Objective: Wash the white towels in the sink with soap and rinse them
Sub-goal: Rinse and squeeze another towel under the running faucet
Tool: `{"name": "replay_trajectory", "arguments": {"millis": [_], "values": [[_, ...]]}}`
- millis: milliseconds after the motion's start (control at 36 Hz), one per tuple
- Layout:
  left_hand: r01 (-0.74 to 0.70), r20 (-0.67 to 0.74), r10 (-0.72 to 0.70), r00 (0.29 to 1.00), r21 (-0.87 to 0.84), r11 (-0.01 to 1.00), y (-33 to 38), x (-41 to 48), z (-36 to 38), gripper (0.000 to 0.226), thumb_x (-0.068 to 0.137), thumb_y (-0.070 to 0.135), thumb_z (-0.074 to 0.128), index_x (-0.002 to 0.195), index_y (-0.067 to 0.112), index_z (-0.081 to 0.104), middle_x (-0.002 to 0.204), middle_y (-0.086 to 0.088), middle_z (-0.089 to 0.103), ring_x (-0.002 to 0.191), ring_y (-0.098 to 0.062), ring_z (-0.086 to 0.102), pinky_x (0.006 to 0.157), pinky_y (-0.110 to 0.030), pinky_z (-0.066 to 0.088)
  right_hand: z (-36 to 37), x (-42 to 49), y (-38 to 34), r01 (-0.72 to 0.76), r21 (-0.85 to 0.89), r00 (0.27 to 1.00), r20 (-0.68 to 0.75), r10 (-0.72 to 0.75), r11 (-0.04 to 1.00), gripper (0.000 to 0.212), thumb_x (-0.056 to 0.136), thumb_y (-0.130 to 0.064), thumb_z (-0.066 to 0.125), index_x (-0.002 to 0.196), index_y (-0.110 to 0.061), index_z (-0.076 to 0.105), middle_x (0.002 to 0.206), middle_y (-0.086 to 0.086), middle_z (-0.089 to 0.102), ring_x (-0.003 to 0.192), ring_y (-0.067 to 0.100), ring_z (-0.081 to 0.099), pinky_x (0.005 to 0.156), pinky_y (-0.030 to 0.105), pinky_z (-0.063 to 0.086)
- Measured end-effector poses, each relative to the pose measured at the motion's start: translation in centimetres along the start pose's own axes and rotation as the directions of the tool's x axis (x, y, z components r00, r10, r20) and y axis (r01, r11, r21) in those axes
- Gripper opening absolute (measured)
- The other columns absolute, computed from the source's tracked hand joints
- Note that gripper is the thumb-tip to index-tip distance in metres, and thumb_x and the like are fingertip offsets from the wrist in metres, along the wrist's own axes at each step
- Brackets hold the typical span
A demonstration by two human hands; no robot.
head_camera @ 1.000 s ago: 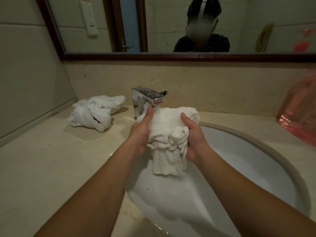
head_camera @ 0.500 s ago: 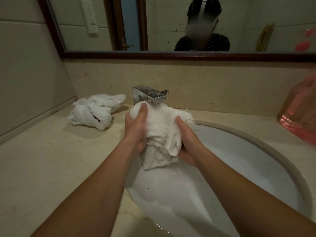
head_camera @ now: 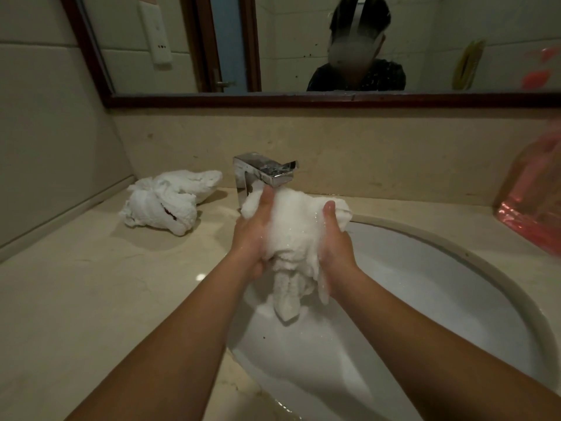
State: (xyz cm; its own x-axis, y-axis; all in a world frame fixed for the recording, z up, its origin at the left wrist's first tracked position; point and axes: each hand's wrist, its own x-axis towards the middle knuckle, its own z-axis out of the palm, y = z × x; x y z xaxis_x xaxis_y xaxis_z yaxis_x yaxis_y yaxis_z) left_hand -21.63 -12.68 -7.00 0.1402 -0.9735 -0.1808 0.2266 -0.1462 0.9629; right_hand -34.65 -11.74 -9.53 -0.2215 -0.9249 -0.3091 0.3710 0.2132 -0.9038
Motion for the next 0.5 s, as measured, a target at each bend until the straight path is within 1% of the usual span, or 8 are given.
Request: {"name": "replay_trajectory", "arguments": {"millis": [28, 56, 139, 194, 278, 389, 444, 500], "values": [[0.008, -0.001, -0.008, 1.0, 0.007, 1.0, 0.02, -0.08, 0.15, 0.068, 0.08, 0.08, 0.068, 0.119, 0.023, 0.066, 0.108, -0.005, 0.078, 0.095, -0.025, 0.079, 0.081, -0.044, 0.067, -0.05, -0.1, -0.13, 0.037, -0.024, 0.999, -0.012, -0.038, 0.999, 0.086, 0.084, -0.09, 0.053, 0.131, -0.018, 0.063, 0.12, 0.002, 0.072, 0.112, 0.027, 0.069, 0.106, 0.047, 0.055], [0.017, -0.002, -0.017, 1.0, 0.017, 1.0, 0.0, -0.12, 0.19, 0.071, 0.08, 0.083, 0.065, 0.12, 0.023, 0.066, 0.108, -0.005, 0.079, 0.095, -0.026, 0.078, 0.08, -0.042, 0.066, -0.27, 0.29, -0.09, 0.056, -0.05, 0.998, -0.023, -0.058, 0.997, 0.07, 0.094, -0.08, 0.051, 0.124, -0.018, 0.065, 0.112, 0.001, 0.072, 0.106, 0.024, 0.069, 0.101, 0.043, 0.056], [0.064, -0.026, -0.063, 0.998, 0.031, 0.997, -0.02, -0.06, 0.03, 0.079, 0.079, 0.087, 0.059, 0.118, 0.019, 0.068, 0.105, -0.009, 0.08, 0.095, -0.029, 0.079, 0.078, -0.04, 0.066, -0.52, 0.66, -0.06, 0.097, -0.092, 0.994, -0.04, -0.101, 0.991, 0.056, 0.101, -0.07, 0.049, 0.107, -0.017, 0.068, 0.093, 0.0, 0.069, 0.085, 0.018, 0.066, 0.074, 0.033, 0.051], [0.068, -0.042, -0.067, 0.997, 0.024, 0.997, -0.23, 0.23, -0.19, 0.08, 0.077, 0.088, 0.061, 0.114, 0.018, 0.07, 0.107, -0.011, 0.08, 0.097, -0.031, 0.079, 0.089, -0.049, 0.065, -0.38, 0.66, -0.03, 0.096, -0.101, 0.994, -0.036, -0.101, 0.99, 0.053, 0.103, -0.069, 0.047, 0.099, -0.019, 0.065, 0.091, 0.0, 0.067, 0.081, 0.017, 0.062, 0.067, 0.031, 0.045], [0.027, -0.051, -0.027, 0.998, 0.0, 1.0, -0.59, 0.61, -0.43, 0.069, 0.083, 0.083, 0.062, 0.111, 0.021, 0.072, 0.104, -0.01, 0.081, 0.096, -0.031, 0.079, 0.094, -0.053, 0.063, -0.31, 0.62, -0.14, 0.103, -0.114, 0.993, -0.042, -0.109, 0.988, 0.05, 0.104, -0.067, 0.046, 0.103, -0.02, 0.063, 0.095, 0.0, 0.068, 0.084, 0.017, 0.063, 0.067, 0.032, 0.044], [0.055, -0.124, -0.046, 0.991, 0.068, 0.996, -0.37, 0.39, -0.11, 0.086, 0.084, 0.086, 0.058, 0.122, 0.01, 0.069, 0.104, -0.011, 0.079, 0.095, -0.031, 0.078, 0.09, -0.046, 0.063, -0.28, 0.55, -0.13, 0.094, -0.106, 0.992, -0.074, -0.102, 0.99, 0.057, 0.1, -0.071, 0.05, 0.108, -0.018, 0.068, 0.083, -0.004, 0.062, 0.074, 0.015, 0.057, 0.066, 0.032, 0.041], [0.054, -0.164, -0.035, 0.986, 0.111, 0.992, -0.14, 0.15, 0.09, 0.086, 0.088, 0.085, 0.055, 0.124, 0.008, 0.066, 0.104, -0.01, 0.077, 0.095, -0.03, 0.076, 0.089, -0.044, 0.062, -0.57, 0.81, 0.1, 0.101, -0.129, 0.991, -0.07, -0.11, 0.986, 0.053, 0.101, -0.069, 0.05, 0.103, -0.019, 0.067, 0.085, -0.006, 0.064, 0.077, 0.013, 0.059, 0.068, 0.032, 0.044], [0.014, -0.186, 0.02, 0.982, 0.176, 0.984, -0.06, 0.17, 0.02, 0.087, 0.09, 0.085, 0.049, 0.127, 0.009, 0.067, 0.105, -0.009, 0.075, 0.096, -0.028, 0.073, 0.094, -0.045, 0.061, -0.68, 0.6, 0.22, 0.094, -0.171, 0.993, -0.056, -0.105, 0.981, 0.05, 0.103, -0.068, 0.047, 0.102, -0.021, 0.063, 0.096, -0.004, 0.068, 0.087, 0.014, 0.063, 0.077, 0.034, 0.049]]}}
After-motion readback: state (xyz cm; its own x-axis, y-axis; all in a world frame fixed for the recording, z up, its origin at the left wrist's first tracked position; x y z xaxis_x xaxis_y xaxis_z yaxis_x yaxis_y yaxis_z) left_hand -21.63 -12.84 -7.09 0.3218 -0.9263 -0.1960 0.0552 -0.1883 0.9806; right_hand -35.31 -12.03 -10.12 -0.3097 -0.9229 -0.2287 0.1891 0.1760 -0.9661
